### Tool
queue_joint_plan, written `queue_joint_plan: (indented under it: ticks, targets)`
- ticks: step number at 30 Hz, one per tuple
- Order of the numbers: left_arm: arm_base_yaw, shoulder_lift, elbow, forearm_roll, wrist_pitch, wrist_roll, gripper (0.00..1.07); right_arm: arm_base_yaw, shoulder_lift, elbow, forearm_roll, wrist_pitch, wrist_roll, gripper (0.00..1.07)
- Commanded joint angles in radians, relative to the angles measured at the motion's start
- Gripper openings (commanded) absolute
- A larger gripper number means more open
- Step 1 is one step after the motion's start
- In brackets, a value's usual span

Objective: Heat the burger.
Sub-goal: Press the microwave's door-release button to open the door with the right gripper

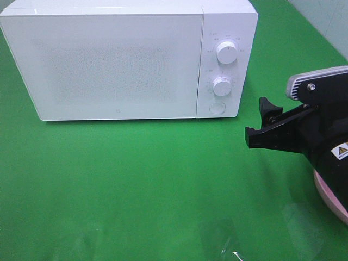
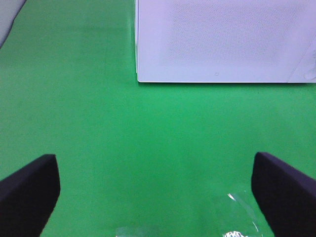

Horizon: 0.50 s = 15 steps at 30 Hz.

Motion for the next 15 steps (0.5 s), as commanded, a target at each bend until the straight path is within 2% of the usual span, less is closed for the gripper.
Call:
queue_joint_plan:
  ticks: [1, 5, 15]
  targets:
    - [-0.003, -0.022, 0.002, -0.003, 0.002, -0.002, 0.98, 0.033, 0.002, -0.006, 0.044, -0.024, -0.012, 0.74]
    - [-0.003, -0.022, 0.002, -0.003, 0.002, -0.002, 0.98, 0.064, 0.002, -0.015, 0.078, -0.023, -0.013, 0.73]
    - [-0.003, -0.022, 0.002, -0.003, 0.002, -0.002, 0.98, 0.065, 0.002, -0.015, 0.072, -0.022, -0.008, 0.7]
